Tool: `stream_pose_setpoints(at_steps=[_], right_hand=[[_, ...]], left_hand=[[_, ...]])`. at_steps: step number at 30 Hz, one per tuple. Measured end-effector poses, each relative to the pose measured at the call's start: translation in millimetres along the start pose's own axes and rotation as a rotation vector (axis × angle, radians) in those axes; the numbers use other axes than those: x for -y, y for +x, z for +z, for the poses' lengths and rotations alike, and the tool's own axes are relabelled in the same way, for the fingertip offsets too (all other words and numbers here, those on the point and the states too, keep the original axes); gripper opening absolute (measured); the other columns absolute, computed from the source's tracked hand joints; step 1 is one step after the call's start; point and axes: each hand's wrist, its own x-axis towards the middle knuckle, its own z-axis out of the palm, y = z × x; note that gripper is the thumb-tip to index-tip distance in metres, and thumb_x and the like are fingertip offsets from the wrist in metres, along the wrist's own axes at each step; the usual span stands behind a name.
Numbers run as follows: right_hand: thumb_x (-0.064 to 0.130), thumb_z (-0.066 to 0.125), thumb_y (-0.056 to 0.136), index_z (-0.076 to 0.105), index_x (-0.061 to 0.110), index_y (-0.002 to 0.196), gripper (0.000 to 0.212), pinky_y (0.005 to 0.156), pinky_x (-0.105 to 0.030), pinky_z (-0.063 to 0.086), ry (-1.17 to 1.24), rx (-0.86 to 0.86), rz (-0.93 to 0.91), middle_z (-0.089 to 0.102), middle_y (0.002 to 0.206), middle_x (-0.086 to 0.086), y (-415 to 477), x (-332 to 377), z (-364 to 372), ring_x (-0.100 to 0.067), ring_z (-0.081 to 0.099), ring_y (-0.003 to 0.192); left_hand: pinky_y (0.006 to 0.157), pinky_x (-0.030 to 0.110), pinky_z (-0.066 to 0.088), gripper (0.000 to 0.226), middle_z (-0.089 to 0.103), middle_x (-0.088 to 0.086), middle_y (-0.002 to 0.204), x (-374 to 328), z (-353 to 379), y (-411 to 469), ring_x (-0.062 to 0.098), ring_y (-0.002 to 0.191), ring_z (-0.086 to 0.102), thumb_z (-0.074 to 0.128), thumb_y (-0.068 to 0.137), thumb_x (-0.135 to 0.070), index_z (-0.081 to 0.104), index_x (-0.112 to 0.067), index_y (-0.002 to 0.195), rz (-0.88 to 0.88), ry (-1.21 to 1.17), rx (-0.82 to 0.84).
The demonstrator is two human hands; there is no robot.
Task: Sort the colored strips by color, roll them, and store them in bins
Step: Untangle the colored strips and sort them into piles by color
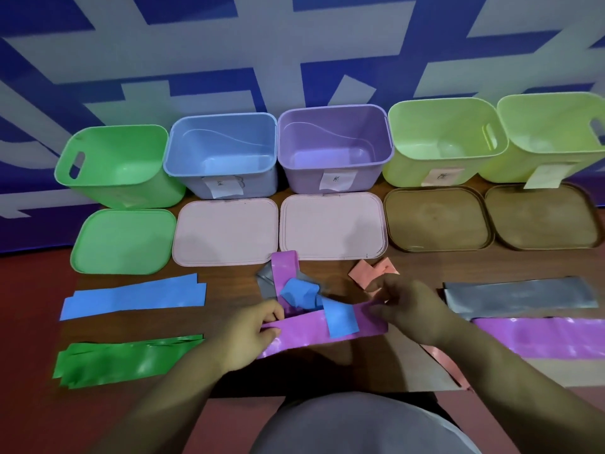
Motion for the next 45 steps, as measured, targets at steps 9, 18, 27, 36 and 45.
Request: stream_pose_setpoints(at_steps=[9, 18, 27, 36, 45], right_hand=[[0.024, 0.075, 0.074, 0.067, 0.029, 0.095, 0.023, 0.066, -0.026, 0.051, -0.222, 0.162, 0.138, 0.073, 0.086, 0.002, -7.3, -30.0, -69.2, -0.013, 0.066, 0.077], [0.011, 0.069, 0.078, 0.071, 0.02, 0.09, 0.014, 0.051, -0.01, 0.039, -0.248, 0.132, 0.099, 0.065, 0.074, 0.007, -33.9, -103.1, -143.4, -0.015, 0.061, 0.068], [0.009, 0.065, 0.074, 0.073, 0.004, 0.086, 0.015, 0.058, -0.033, 0.052, -0.195, 0.155, 0.201, 0.072, 0.07, -0.015, -58.0, -158.3, -213.2, -0.02, 0.063, 0.062], [-0.001, 0.072, 0.075, 0.071, 0.009, 0.086, 0.015, 0.044, -0.013, 0.041, 0.102, 0.062, 0.186, 0.065, 0.057, -0.002, -74.5, -193.8, -242.6, -0.003, 0.052, 0.04], [0.015, 0.072, 0.077, 0.07, 0.018, 0.094, 0.018, 0.064, -0.025, 0.047, -0.103, -0.082, 0.179, 0.071, 0.086, -0.004, -25.3, -187.2, -242.3, -0.02, 0.064, 0.078]], left_hand=[[0.066, 0.029, 0.044, 0.019, 0.059, -0.012, 0.07, -61.6, 41.1, 19.1, 0.006, 0.065, 0.05, 0.065, 0.089, -0.019, 0.059, -0.035, 0.096, 0.006, -0.107, 0.093], [0.057, 0.024, 0.04, 0.016, 0.056, -0.011, 0.064, -140.9, 125.2, 40.3, 0.004, 0.052, 0.044, 0.064, 0.091, -0.018, 0.059, -0.033, 0.094, -0.049, -0.106, 0.024], [0.063, 0.03, 0.042, 0.016, 0.055, -0.007, 0.068, -209.1, 197.6, 67.7, 0.009, 0.06, 0.047, 0.064, 0.087, -0.019, 0.061, -0.034, 0.092, -0.054, -0.195, 0.039], [0.063, 0.03, 0.04, 0.011, 0.062, 0.0, 0.071, -248.0, 226.4, 78.4, 0.011, 0.064, 0.05, 0.064, 0.083, -0.023, 0.062, -0.032, 0.091, -0.095, -0.236, 0.072], [0.058, 0.026, 0.044, 0.018, 0.069, 0.0, 0.072, -251.1, 195.1, 101.5, 0.012, 0.059, 0.058, 0.068, 0.086, -0.009, 0.066, -0.027, 0.084, -0.204, -0.306, -0.139]])
